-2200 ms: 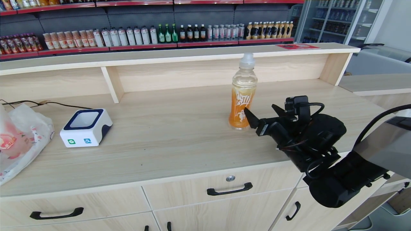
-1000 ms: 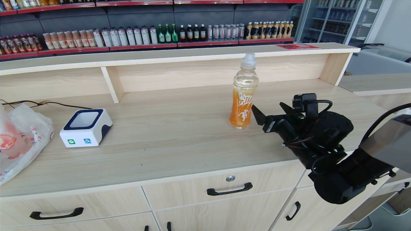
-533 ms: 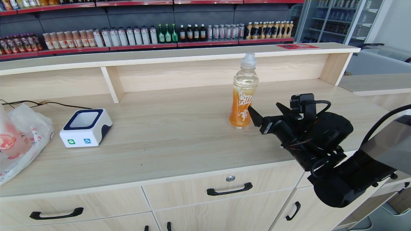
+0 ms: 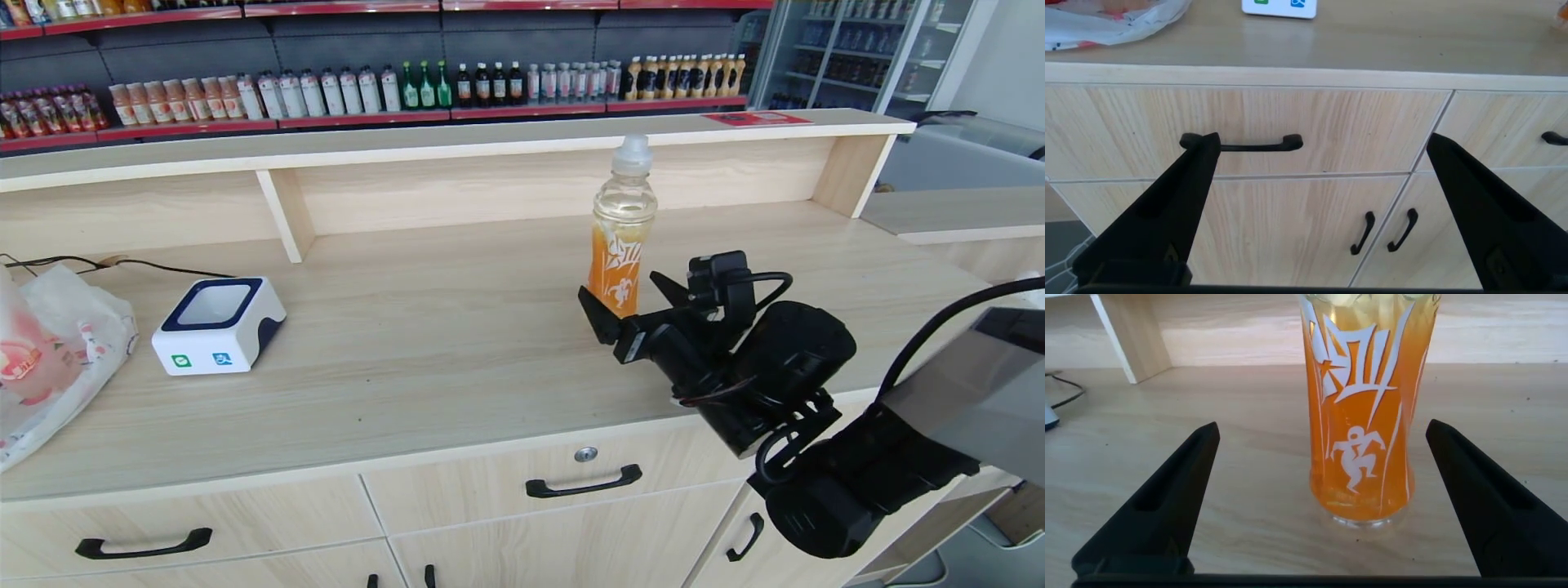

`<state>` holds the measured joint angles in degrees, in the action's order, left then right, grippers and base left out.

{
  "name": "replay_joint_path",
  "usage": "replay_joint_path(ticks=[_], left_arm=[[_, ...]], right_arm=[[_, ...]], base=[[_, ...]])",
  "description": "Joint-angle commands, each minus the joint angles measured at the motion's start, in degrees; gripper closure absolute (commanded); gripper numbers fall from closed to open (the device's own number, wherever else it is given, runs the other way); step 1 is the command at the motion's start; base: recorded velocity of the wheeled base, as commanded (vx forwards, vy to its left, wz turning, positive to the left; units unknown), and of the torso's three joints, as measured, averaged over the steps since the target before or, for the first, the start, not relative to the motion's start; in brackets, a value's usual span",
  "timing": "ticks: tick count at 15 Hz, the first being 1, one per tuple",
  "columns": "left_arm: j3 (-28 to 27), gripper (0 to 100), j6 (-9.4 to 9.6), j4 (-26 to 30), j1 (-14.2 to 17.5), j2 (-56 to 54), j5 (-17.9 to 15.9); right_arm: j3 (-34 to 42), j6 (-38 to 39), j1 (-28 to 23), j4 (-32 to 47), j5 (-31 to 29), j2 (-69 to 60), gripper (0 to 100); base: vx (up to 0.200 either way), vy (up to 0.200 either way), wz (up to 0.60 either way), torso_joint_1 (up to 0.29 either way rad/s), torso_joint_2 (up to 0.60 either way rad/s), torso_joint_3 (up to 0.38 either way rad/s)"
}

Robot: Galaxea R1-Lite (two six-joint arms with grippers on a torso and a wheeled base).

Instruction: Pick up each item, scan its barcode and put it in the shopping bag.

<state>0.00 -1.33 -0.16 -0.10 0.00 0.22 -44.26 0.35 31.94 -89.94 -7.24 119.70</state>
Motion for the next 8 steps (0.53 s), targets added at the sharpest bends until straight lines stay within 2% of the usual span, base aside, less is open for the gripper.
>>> replay_joint_path(ticks=[1,6,8], left_arm=[[0.0,0,0.01,0.0,0.0,0.0,0.0],[0.0,0,0.63,0.0,0.0,0.0,0.0],[0.0,0,0.71,0.0,0.0,0.0,0.0]], right_arm=[[-1.0,0.0,0.1,-0.1,-0.1,2.1,0],[-4.3,0.2,-0.1,-0.1,-0.1,5.0,0],[-4.8,0.4,-0.6,-0.1,-3.6,6.0,0]], base=[[0.0,0.0,0.0,0.0,0.0,0.0],[0.0,0.0,0.0,0.0,0.0,0.0],[0.0,0.0,0.0,0.0,0.0,0.0]])
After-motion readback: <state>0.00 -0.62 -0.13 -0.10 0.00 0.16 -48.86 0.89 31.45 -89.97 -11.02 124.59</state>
